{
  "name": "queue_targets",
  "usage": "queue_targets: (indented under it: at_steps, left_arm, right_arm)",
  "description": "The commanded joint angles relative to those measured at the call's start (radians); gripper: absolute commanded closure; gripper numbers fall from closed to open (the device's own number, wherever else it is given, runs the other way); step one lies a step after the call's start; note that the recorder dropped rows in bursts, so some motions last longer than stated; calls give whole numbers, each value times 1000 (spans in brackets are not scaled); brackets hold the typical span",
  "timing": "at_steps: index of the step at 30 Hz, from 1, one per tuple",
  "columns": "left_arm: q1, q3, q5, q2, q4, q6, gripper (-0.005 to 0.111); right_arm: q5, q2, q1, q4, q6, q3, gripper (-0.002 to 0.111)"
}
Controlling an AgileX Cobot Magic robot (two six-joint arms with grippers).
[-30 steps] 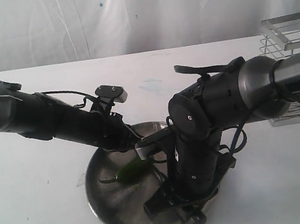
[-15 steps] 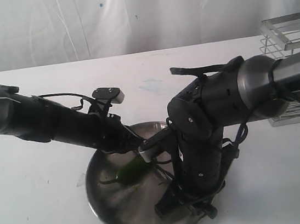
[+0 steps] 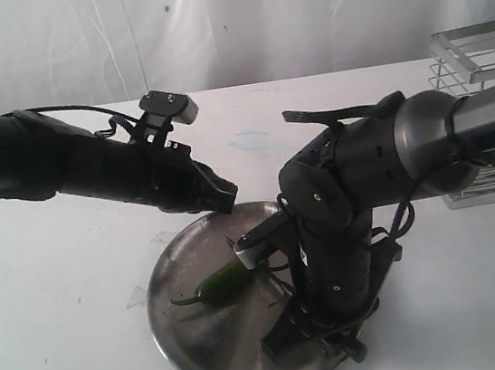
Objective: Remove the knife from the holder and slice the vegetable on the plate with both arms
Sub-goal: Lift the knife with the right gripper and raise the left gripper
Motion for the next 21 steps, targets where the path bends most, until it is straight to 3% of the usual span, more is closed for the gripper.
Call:
queue_targets:
  at_steps: [1, 10, 17, 21]
  left_arm:
    - [-4, 21, -6, -45, 25, -4, 107]
    - [-4, 113, -63, -137, 32, -5, 107]
    - [-4, 171, -73, -302, 176, -5, 107]
    - [-4, 192, -63, -391, 186, -9, 107]
  right_arm:
    - [15, -55, -9, -18, 9, 7, 108]
    - [-33, -101, -9, -56, -26, 7, 108]
    - [-47, -170, -23, -144, -47, 7, 108]
    - [-43, -210, -68, -174, -47, 7, 108]
